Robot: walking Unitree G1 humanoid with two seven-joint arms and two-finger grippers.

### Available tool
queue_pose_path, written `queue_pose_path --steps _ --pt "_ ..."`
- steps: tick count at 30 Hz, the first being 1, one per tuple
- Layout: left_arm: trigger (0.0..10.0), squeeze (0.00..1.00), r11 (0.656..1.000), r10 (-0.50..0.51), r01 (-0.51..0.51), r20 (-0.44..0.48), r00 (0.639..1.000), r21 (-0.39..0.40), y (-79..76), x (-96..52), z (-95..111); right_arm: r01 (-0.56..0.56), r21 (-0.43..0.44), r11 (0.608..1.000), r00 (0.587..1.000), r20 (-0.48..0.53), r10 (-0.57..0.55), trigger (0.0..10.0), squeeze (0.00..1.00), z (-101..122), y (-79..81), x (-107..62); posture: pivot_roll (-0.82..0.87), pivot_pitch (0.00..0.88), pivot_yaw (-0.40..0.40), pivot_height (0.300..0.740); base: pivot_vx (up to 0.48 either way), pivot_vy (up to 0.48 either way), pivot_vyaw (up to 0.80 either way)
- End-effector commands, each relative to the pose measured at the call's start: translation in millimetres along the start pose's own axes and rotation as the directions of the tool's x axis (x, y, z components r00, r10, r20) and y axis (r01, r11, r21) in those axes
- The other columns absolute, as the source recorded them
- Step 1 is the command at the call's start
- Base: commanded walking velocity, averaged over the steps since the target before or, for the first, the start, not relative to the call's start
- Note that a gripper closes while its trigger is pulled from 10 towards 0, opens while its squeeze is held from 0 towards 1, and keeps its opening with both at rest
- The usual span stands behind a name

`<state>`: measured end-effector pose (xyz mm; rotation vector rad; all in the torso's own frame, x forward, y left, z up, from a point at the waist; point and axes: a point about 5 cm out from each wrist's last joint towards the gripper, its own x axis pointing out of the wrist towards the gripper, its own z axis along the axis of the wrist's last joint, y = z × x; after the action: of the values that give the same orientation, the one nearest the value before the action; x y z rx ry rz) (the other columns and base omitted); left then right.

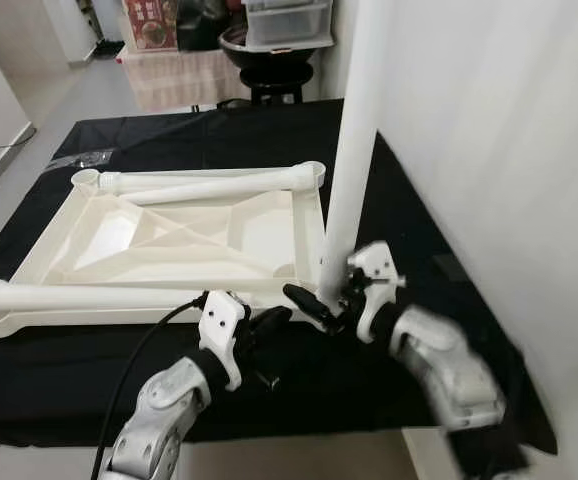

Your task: Building children table

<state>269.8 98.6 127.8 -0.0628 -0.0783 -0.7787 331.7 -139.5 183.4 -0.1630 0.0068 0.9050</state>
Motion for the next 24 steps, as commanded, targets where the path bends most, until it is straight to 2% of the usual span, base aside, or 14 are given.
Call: queue_pose_path --steps 1,3,6,8,9,14,15,16,22,24 --pt "10.0 0.00 1.000 0.001 -0.001 -0.016 1.000 0.002 -0.3 -0.6 -4 -0.091 -0.015 0.996 0.996 -0.024 0.091 10.0 0.00 -2 -5.7 -0.7 -0.12 0.068 -0.007 0.740 0.000 0.000 0.00" --pt "10.0 0.00 1.000 0.001 -0.001 -0.016 1.000 0.002 -0.3 -0.6 -4 -0.091 -0.015 0.996 0.996 -0.024 0.091 10.0 0.00 -2 -5.7 -0.7 -0.12 0.068 -0.007 0.740 0.000 0.000 0.00" --pt "10.0 0.00 1.000 0.006 -0.006 -0.018 1.000 0.012 -2.0 -1.2 -6 -0.146 -0.026 0.989 0.987 -0.070 0.144 10.0 0.00 13 -40.1 2.5 -0.10 0.062 -0.016 0.740 0.000 0.000 0.00" --pt "10.0 0.00 1.000 0.006 -0.006 -0.018 1.000 0.012 -2.0 -1.2 -6 -0.146 -0.026 0.989 0.987 -0.070 0.144 10.0 0.00 13 -40.1 2.5 -0.10 0.062 -0.016 0.740 0.000 0.000 0.00" --pt "10.0 0.00 1.000 0.009 -0.009 -0.019 1.000 0.014 -2.5 -1.8 -6 -0.148 -0.027 0.989 0.985 -0.090 0.145 10.0 0.00 19 -46.8 4.8 -0.09 0.062 -0.018 0.740 0.000 0.000 0.00" --pt "10.0 0.00 1.000 0.011 -0.010 -0.022 1.000 0.014 -3.5 -3.2 -7 -0.131 -0.021 0.991 0.986 -0.108 0.128 10.0 0.00 27 -54.9 9.0 -0.08 0.064 -0.019 0.740 0.000 0.000 0.00" --pt "10.0 0.00 1.000 0.012 -0.011 -0.022 1.000 0.014 -3.9 -3.8 -7 -0.115 -0.010 0.993 0.988 -0.100 0.113 3.6 0.00 29 -57.6 9.4 -0.08 0.068 -0.019 0.740 0.000 0.000 0.00" --pt "10.0 0.00 1.000 0.013 -0.013 -0.023 1.000 0.013 -4.2 -4.2 -7 -0.107 0.002 0.994 0.991 -0.085 0.107 0.0 0.00 31 -60.4 8.0 -0.08 0.070 -0.019 0.740 0.000 0.000 0.00" --pt "10.0 0.00 1.000 0.014 -0.013 -0.022 1.000 0.010 -4.4 -4.7 -6 -0.110 0.009 0.994 0.992 -0.067 0.110 0.0 0.00 29 -64.0 0.3 -0.09 0.079 -0.009 0.740 0.000 0.000 0.00" --pt "10.0 0.00 1.000 0.008 -0.008 -0.021 1.000 0.006 -4.5 -4.9 -6 -0.088 -0.004 0.996 0.994 -0.067 0.088 0.0 0.00 18 -63.6 -13.2 -0.10 0.085 -0.007 0.740 0.000 0.000 0.00"
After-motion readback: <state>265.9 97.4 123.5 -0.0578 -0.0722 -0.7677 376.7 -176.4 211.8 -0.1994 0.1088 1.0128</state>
